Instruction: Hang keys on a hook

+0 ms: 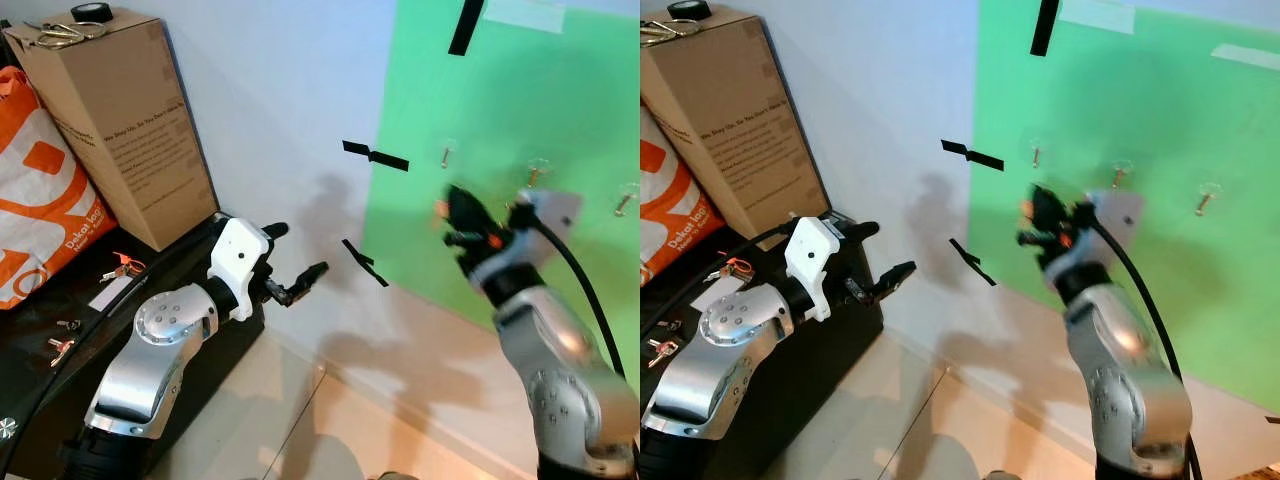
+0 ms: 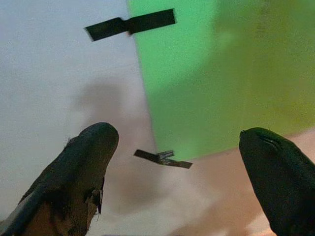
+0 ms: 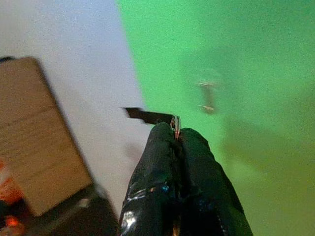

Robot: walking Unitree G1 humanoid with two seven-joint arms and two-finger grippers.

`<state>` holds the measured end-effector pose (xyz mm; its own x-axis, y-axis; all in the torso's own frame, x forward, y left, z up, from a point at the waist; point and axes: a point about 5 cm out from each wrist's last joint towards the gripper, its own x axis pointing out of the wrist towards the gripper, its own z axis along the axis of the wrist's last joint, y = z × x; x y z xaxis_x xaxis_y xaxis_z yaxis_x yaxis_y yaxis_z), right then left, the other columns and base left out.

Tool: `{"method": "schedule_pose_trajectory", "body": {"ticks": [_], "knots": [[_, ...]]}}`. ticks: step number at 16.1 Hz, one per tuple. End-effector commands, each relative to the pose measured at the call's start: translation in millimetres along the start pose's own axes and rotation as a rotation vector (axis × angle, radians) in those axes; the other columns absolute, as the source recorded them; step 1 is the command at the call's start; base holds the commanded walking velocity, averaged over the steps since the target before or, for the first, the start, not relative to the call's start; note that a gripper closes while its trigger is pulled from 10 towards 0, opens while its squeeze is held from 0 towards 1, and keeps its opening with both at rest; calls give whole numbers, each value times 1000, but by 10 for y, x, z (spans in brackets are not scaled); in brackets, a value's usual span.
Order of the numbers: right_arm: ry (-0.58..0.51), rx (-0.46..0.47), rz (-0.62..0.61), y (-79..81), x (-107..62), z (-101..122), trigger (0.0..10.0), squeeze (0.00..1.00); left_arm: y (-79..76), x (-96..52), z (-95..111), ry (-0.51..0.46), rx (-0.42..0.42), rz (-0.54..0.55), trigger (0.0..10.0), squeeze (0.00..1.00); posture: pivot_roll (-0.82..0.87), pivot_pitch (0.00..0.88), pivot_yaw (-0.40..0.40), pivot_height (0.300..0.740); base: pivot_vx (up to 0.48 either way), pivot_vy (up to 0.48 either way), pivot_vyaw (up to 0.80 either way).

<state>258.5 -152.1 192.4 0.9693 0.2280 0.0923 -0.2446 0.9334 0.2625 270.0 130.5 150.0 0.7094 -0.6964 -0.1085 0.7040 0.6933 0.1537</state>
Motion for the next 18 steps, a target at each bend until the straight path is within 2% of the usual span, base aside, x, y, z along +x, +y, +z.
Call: {"method": "schedule_pose_trajectory", "body": {"ticks": [1, 4, 6, 8, 11, 18], "knots": [[24, 34, 38, 4, 37, -5, 10000, 0, -8, 5, 54, -1, 13, -34, 10000, 0, -93, 0, 29, 740, 0, 0, 0], [45, 99, 71, -16, 284, 60, 10000, 0, -31, 0, 93, 7, 22, -97, 10000, 0, -78, 0, 20, 740, 0, 0, 0], [42, 127, 60, -69, 368, 113, 10000, 0, -37, -19, 98, 11, 21, -107, 10000, 0, -71, 0, 12, 740, 0, 0, 0], [42, 138, 61, -88, 393, 132, 10000, 0, -38, -24, 97, 13, 18, -110, 10000, 0, -69, 0, 11, 740, 0, 0, 0], [69, 181, -14, -228, 494, 126, 10000, 0, -56, -26, 103, 18, 3, -134, 10000, 0, -69, 0, 13, 740, 0, 0, 0], [88, 218, -99, -350, 524, 95, 10000, 0, -69, -13, 115, 20, -6, -154, 10000, 0, -71, 0, 18, 740, 0, 0, 0]]}}
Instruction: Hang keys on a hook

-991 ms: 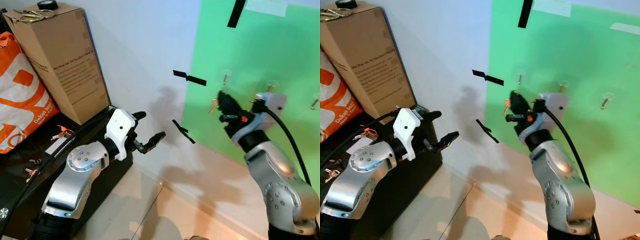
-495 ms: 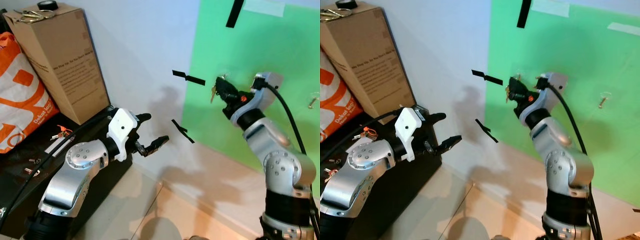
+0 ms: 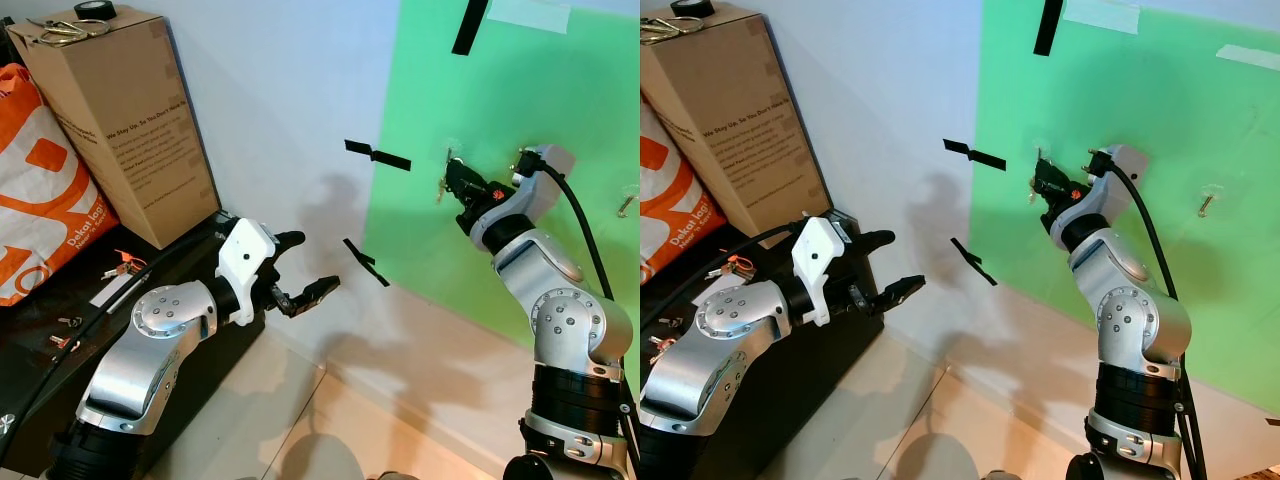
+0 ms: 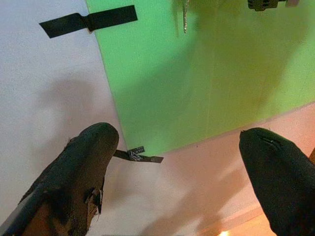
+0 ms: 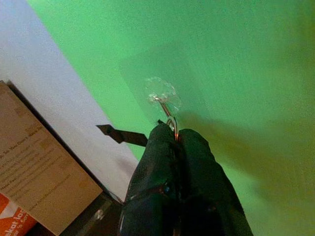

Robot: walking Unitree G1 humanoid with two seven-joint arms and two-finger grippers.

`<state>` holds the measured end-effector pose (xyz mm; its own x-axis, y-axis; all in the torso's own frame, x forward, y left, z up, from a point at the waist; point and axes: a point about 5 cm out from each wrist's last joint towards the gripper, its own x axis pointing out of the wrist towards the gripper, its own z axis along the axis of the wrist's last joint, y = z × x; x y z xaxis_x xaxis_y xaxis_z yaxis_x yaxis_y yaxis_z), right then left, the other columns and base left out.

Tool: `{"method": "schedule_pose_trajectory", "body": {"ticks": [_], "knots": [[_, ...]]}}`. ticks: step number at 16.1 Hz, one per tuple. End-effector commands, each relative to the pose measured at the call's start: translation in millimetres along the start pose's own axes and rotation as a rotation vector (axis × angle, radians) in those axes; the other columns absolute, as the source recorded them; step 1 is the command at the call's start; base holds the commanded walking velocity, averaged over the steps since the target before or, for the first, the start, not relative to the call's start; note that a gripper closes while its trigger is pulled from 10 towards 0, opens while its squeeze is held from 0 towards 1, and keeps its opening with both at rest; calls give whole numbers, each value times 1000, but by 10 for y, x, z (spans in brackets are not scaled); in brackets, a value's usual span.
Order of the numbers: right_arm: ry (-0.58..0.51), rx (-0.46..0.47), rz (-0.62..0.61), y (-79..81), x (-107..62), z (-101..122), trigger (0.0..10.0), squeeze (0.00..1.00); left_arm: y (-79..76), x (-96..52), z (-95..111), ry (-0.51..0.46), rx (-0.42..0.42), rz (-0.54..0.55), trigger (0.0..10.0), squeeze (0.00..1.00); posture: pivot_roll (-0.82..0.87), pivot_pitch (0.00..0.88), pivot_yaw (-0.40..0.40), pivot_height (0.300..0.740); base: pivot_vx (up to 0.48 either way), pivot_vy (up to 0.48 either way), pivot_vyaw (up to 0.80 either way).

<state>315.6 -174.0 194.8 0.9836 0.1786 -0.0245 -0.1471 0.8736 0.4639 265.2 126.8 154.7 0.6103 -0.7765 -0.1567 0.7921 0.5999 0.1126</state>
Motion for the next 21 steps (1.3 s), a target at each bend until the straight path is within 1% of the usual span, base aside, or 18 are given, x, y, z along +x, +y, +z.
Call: {"method": "schedule_pose_trajectory", "body": {"ticks": [1, 6, 9, 13, 17, 20, 21], "knots": [[-2, 9, -20, -18, 19, 23, 10000, 0, -16, 1, 61, -9, 19, -21, 10000, 0, -70, 0, 17, 740, 0, 0, 0], [17, 27, -57, -69, 23, -21, 10000, 0, -12, -3, 59, -7, 17, -19, 10000, 0, -68, 0, 15, 740, 0, 0, 0], [22, 94, -84, -116, 18, -60, 10000, 0, -9, -6, 63, -7, 17, -17, 10000, 0, -67, 0, 16, 740, 0, 0, 0], [26, 159, -82, -119, 18, -87, 10000, 0, -11, -5, 63, -11, 17, -18, 10000, 0, -69, 0, 17, 740, 0, 0, 0], [46, 331, -122, -164, 33, -155, 10000, 0, -18, -4, 68, -13, 15, -20, 10000, 0, -66, 0, 16, 740, 0, 0, 0], [42, 415, -150, -228, 53, -154, 10000, 0, -12, -6, 75, -12, 18, -18, 10000, 0, -63, 0, 15, 740, 0, 0, 0], [41, 422, -152, -229, 54, -151, 10000, 0, -12, -6, 77, -13, 18, -18, 10000, 0, -63, 0, 15, 740, 0, 0, 0]]}}
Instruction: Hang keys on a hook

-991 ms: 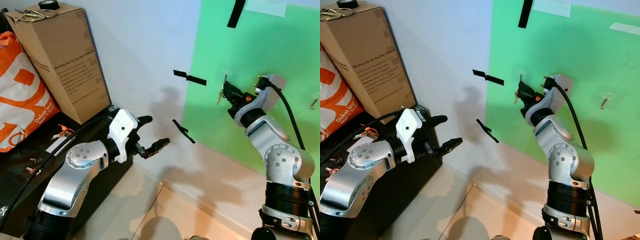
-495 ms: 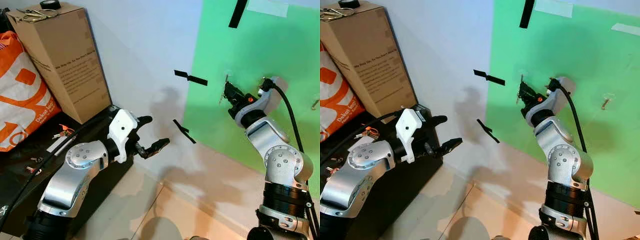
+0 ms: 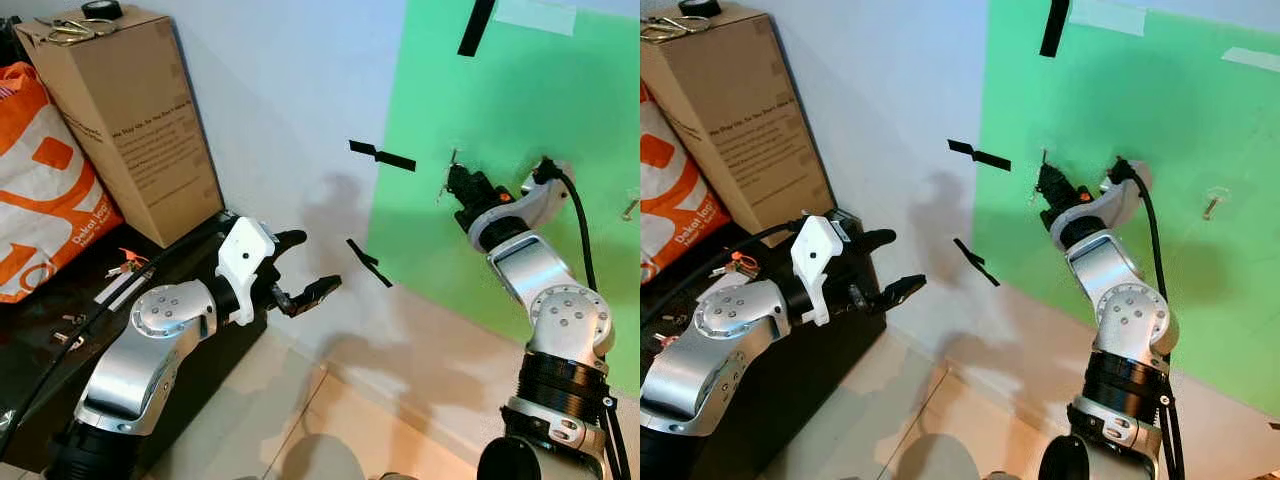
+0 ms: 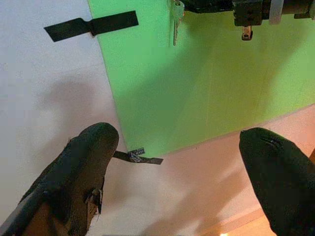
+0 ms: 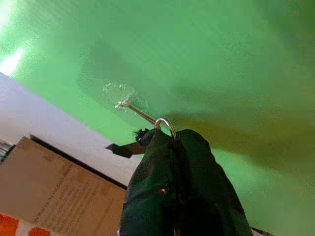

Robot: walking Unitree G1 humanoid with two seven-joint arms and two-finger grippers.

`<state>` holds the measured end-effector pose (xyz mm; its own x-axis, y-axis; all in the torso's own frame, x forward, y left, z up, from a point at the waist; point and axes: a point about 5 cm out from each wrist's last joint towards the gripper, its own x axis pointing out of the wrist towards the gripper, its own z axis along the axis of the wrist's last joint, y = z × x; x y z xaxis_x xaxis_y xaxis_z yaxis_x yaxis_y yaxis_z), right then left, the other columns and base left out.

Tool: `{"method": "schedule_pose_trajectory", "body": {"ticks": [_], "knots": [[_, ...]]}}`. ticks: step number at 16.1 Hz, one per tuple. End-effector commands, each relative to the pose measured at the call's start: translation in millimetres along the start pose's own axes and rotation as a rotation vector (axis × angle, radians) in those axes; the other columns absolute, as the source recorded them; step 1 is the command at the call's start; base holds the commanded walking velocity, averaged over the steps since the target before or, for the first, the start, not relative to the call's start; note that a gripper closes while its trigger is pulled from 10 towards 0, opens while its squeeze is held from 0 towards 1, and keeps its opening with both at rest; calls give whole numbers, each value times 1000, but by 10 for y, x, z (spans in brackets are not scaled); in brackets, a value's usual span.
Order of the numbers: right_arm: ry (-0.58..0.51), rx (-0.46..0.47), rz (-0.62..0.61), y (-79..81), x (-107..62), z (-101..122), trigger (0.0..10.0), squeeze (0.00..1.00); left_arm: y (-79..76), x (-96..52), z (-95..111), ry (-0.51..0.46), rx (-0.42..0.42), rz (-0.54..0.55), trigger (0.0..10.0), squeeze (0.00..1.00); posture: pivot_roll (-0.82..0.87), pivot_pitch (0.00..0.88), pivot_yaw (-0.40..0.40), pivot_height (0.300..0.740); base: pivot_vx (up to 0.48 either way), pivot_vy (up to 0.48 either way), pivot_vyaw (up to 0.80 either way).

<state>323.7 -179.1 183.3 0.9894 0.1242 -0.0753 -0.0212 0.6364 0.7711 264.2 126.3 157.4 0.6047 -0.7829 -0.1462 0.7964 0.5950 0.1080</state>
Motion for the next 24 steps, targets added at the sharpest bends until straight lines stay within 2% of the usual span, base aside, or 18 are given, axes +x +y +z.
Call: {"method": "schedule_pose_trajectory", "body": {"ticks": [1, 5, 6, 7, 8, 16, 18, 19, 22, 24], "knots": [[21, 23, -89, -145, -11, -23, 10000, 0, -8, 4, 57, -5, 22, -12, 10000, 0, -63, 0, 15, 740, 0, 0, 0], [16, 35, -102, -145, -12, -14, 10000, 0, -30, 24, 140, -57, -2, -28, 10000, 0, -65, 0, 19, 740, 0, 0, 0], [11, 44, -100, -143, -13, -7, 10000, 518, -29, 23, 140, -56, -2, -29, 10000, 0, -64, 0, 20, 740, 0, 0, 0], [9, 46, -100, -143, -14, -3, 10000, 800, -28, 23, 139, -56, -2, -29, 10000, 0, -64, 0, 20, 740, 0, 0, 0], [8, 49, -101, -143, -15, -1, 10000, 1000, -29, 23, 138, -55, -2, -30, 10000, 0, -64, 0, 19, 740, 0, 0, 0], [3, 40, -103, -148, -35, 5, 10000, 1000, -27, 24, 144, -55, -3, -29, 10000, 0, -64, 0, 22, 740, 0, 0, 0], [-47, 43, -46, -76, -50, 69, 10000, 1000, -22, 25, 147, -57, -3, -26, 10000, 0, -64, 0, 23, 740, 0, 0, 0], [-79, 59, -6, -17, -55, 122, 10000, 0, -21, 26, 148, -57, -3, -26, 10000, 0, -66, 0, 23, 740, 0, 0, 0], [-105, 59, 43, 56, -57, 180, 10000, 0, -21, 28, 148, -56, -3, -27, 10000, 0, -66, 0, 23, 740, 0, 0, 0], [-163, 105, 100, 111, -75, 253, 10000, 0, -21, 28, 149, -57, -4, -25, 10000, 0, -63, 0, 19, 740, 0, 0, 0]]}}
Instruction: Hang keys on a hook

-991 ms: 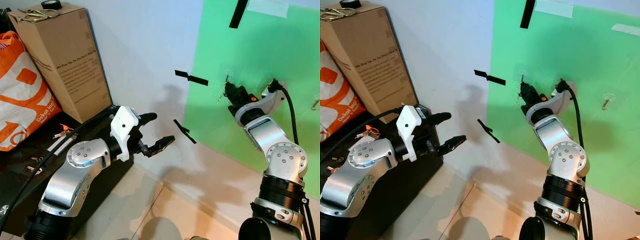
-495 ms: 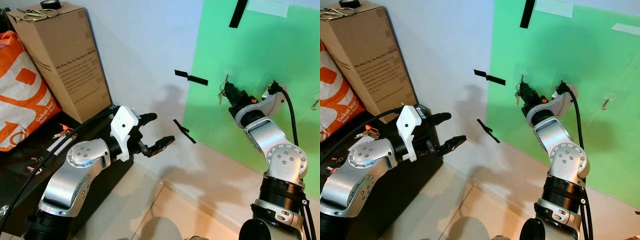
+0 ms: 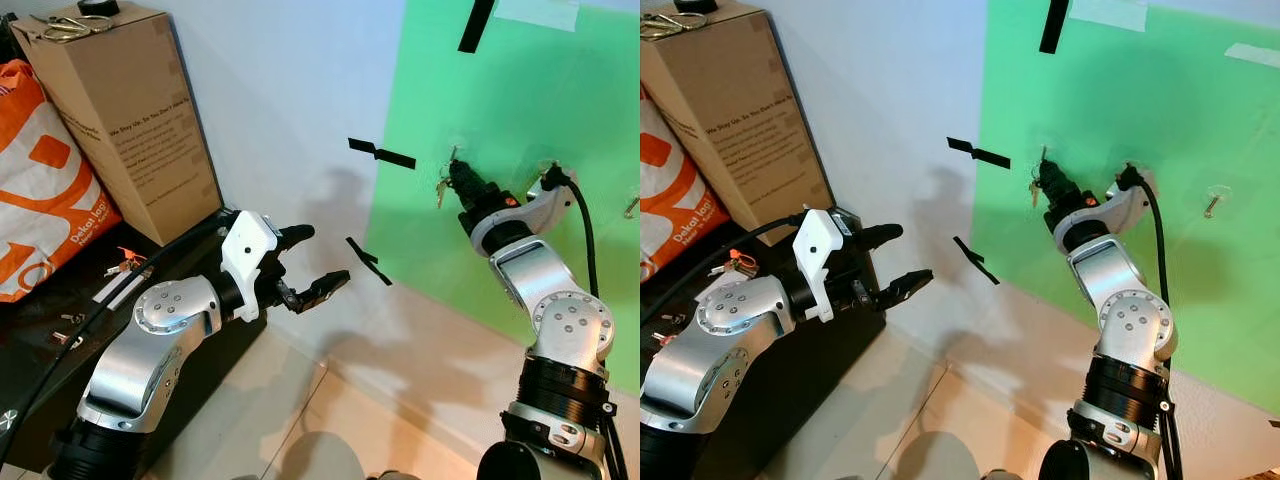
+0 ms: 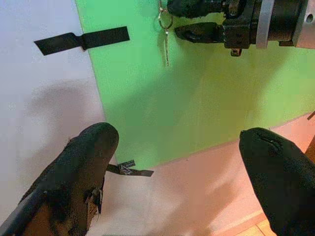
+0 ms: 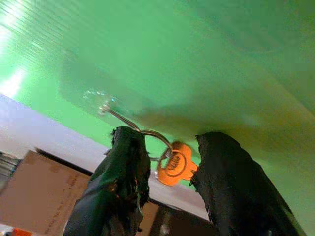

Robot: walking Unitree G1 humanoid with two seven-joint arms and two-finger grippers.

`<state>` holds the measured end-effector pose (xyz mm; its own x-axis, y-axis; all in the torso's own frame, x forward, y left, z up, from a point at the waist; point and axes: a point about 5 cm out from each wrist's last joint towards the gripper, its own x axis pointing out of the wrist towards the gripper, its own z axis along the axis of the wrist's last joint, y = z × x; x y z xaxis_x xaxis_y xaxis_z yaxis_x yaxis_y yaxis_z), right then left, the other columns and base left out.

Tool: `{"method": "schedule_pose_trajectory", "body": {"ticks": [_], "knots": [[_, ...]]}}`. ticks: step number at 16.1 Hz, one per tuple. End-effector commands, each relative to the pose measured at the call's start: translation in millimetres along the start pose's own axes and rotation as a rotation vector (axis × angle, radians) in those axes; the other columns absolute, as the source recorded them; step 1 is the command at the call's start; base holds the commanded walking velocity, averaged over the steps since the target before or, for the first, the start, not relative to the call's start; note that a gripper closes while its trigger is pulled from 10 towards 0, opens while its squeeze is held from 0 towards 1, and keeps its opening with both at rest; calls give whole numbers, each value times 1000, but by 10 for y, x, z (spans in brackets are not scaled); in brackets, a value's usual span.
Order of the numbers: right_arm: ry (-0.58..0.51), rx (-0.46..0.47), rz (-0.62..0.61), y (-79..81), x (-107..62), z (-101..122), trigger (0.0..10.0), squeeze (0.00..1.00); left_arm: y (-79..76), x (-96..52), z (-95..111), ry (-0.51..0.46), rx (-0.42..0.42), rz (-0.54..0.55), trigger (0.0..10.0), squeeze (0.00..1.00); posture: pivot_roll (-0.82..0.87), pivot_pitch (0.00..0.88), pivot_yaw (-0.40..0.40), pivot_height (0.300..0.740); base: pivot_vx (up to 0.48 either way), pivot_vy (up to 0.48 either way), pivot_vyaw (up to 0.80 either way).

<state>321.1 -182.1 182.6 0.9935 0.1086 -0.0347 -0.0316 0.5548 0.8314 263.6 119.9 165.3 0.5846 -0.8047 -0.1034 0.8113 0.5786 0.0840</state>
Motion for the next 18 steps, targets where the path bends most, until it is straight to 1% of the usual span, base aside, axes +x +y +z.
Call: {"method": "schedule_pose_trajectory", "body": {"ticks": [1, 3, 4, 6, 8, 12, 14, 15, 16, 17, 18], "knots": [[-130, 13, 103, 185, -39, 239, 10000, 0, 11, -4, 59, -10, 17, -1, 10000, 0, -64, 0, 19, 740, 0, 0, 0], [-143, 21, 149, 248, -48, 265, 10000, 0, 11, -4, 59, -10, 17, -1, 10000, 0, -65, 0, 20, 740, 0, 0, 0], [-138, 8, 159, 264, -49, 264, 10000, 0, 11, -4, 58, -9, 18, -2, 10000, 0, -65, 0, 20, 740, 0, 0, 0], [-129, -14, 150, 257, -41, 253, 10000, 0, 11, -3, 59, -7, 20, -2, 10000, 0, -65, 0, 19, 740, 0, 0, 0], [-153, 20, 184, 289, -51, 281, 10000, 0, 8, -2, 53, -6, 21, -2, 10000, 0, -64, 0, 18, 740, 0, 0, 0], [-150, 0, 194, 302, -60, 279, 10000, 0, 6, -1, 48, -6, 21, 1, 10000, 0, -64, 0, 16, 740, 0, 0, 0], [-137, -83, 187, 268, -142, 256, 10000, 0, 4, -18, 28, -4, 24, 22, 10000, 0, -65, 0, 8, 740, 0, 0, 0], [-82, -279, 174, 221, -242, 171, 10000, 0, 26, -33, -23, 10, 49, 90, 10000, 0, -67, 0, 10, 740, 0, 0, 0], [-47, -429, 179, 184, -412, 77, 10000, 0, 93, -65, -83, 18, 85, 216, 10000, 0, -71, 0, 13, 740, 0, 0, 0], [-50, -482, 182, 179, -497, 49, 10000, 0, 131, -91, -106, 21, 97, 281, 10000, 0, -73, 0, 13, 740, 0, 0, 0], [-51, -508, 183, 177, -543, 33, 10000, 0, 148, -109, -115, 20, 112, 313, 10000, 0, -73, 0, 13, 740, 0, 0, 0]]}}
